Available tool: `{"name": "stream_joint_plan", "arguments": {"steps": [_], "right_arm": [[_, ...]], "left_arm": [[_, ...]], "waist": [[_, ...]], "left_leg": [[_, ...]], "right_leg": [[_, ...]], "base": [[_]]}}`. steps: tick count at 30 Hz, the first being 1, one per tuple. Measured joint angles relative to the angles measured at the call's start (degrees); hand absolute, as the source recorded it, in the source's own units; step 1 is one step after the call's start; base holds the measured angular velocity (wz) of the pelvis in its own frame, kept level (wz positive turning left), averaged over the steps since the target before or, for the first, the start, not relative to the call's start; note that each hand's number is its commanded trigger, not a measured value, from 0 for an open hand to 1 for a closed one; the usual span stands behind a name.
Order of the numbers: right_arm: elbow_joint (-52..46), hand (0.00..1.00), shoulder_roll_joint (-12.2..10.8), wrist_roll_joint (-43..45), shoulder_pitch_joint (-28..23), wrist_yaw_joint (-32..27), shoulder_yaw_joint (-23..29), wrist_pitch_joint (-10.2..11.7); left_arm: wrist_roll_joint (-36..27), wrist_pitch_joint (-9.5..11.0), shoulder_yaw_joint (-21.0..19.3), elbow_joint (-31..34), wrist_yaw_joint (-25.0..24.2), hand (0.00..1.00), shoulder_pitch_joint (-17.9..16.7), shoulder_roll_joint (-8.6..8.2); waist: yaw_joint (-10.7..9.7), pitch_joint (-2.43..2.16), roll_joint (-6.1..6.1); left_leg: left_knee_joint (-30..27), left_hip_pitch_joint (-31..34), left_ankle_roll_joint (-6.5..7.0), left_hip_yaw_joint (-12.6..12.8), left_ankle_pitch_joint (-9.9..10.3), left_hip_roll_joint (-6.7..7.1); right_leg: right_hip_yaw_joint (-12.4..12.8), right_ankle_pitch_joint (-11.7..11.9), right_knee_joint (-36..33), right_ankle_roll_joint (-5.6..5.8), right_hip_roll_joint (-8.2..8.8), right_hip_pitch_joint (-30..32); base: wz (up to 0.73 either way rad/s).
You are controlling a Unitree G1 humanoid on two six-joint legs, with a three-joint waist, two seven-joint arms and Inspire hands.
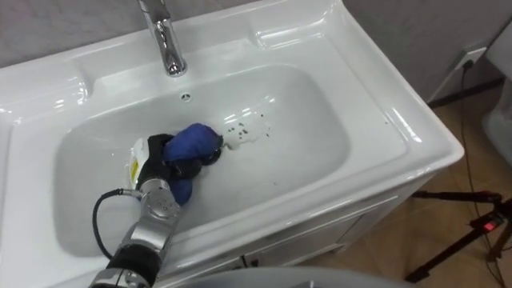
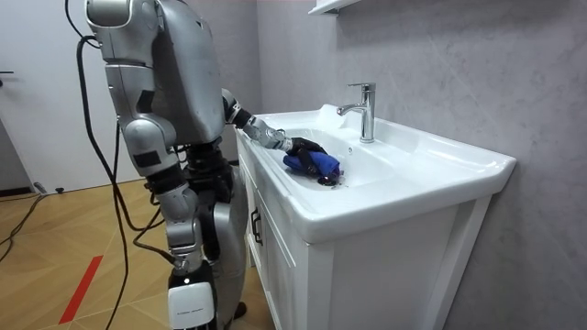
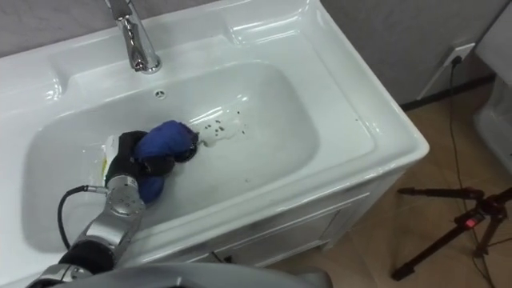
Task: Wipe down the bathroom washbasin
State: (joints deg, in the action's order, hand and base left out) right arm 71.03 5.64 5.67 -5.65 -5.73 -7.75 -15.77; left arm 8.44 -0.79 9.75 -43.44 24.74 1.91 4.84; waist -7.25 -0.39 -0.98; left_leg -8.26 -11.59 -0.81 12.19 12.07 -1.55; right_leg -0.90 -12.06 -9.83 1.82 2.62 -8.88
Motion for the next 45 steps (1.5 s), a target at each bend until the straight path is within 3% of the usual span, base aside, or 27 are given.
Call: {"name": "stream_joint_plan", "arguments": {"steps": [6,13,16,23,28,31,36,45], "right_arm": [[0.0,0.0,-0.79,-3.63,-0.08,-4.31,-0.03,0.83],[-0.04,0.0,-0.81,-10.13,-0.15,-7.27,-0.63,1.91],[-0.47,0.0,-0.8,-10.03,-0.15,-7.37,-0.5,2.22],[-1.95,0.0,-0.41,-7.22,-2.87,-5.37,-0.05,3.18],[-2.24,0.0,-0.38,-5.82,-5.72,-2.33,0.2,1.83],[-1.89,0.0,-0.14,-5.4,-7.86,0.08,0.41,1.85],[0.29,0.0,0.1,-4.82,-8.55,2.91,2.4,1.77],[0.29,0.0,1.48,0.81,-8.74,6.22,4.67,0.86]], "left_arm": [[-1.05,1.46,0.09,0.13,1.55,1.0,0.92,-0.96],[-4.22,0.89,5.94,0.51,2.05,1.0,3.12,-1.0],[-4.39,-0.48,7.57,0.15,1.81,1.0,4.28,-1.56],[-5.54,-4.33,7.33,1.94,0.8,1.0,6.03,-1.94],[-6.73,-5.06,7.38,4.2,-1.61,1.0,7.91,-2.92],[-6.73,-5.22,7.39,4.19,-2.15,1.0,9.91,-2.96],[-6.48,-5.23,5.92,3.99,-2.06,1.0,11.67,-2.78],[-2.48,-6.35,5.59,4.02,-1.84,1.0,11.72,-1.6]], "waist": [[0.04,-0.07,-0.85],[-0.57,-0.02,-1.3],[-2.11,0.03,-1.25],[-6.91,0.24,-0.44],[-10.0,0.85,0.08],[-11.85,0.87,0.56],[-12.32,1.15,1.14],[-14.26,1.14,1.57]], "left_leg": [[0.03,0.73,0.0,0.87,0.0,-0.17],[0.02,2.0,0.0,2.27,0.0,-0.71],[0.03,2.05,-0.01,2.86,0.01,-0.81],[0.74,2.02,-0.03,3.49,0.03,-0.93],[1.15,2.09,-0.07,5.0,0.09,-1.14],[1.61,2.01,-0.16,5.29,0.17,-1.28],[1.48,1.39,-0.48,7.94,0.37,-1.83],[1.38,1.04,-0.68,7.95,0.57,-2.02]], "right_leg": [[1.1,0.45,0.01,-0.03,-0.26,1.04],[2.15,1.28,0.06,-0.18,-0.78,2.94],[2.43,1.38,0.09,-0.22,-0.83,3.16],[3.13,1.55,-0.93,-0.21,-1.08,4.13],[4.07,1.57,-1.24,-0.23,-1.26,5.09],[4.61,1.62,-1.32,-0.31,-1.59,5.43],[6.66,1.78,-1.84,-0.54,-2.29,6.0],[7.07,1.98,-1.82,-0.63,-2.57,5.71]], "base": [[-0.08],[-0.08],[-0.1],[-0.03],[-0.16],[-0.06],[-0.22],[-0.02]]}}
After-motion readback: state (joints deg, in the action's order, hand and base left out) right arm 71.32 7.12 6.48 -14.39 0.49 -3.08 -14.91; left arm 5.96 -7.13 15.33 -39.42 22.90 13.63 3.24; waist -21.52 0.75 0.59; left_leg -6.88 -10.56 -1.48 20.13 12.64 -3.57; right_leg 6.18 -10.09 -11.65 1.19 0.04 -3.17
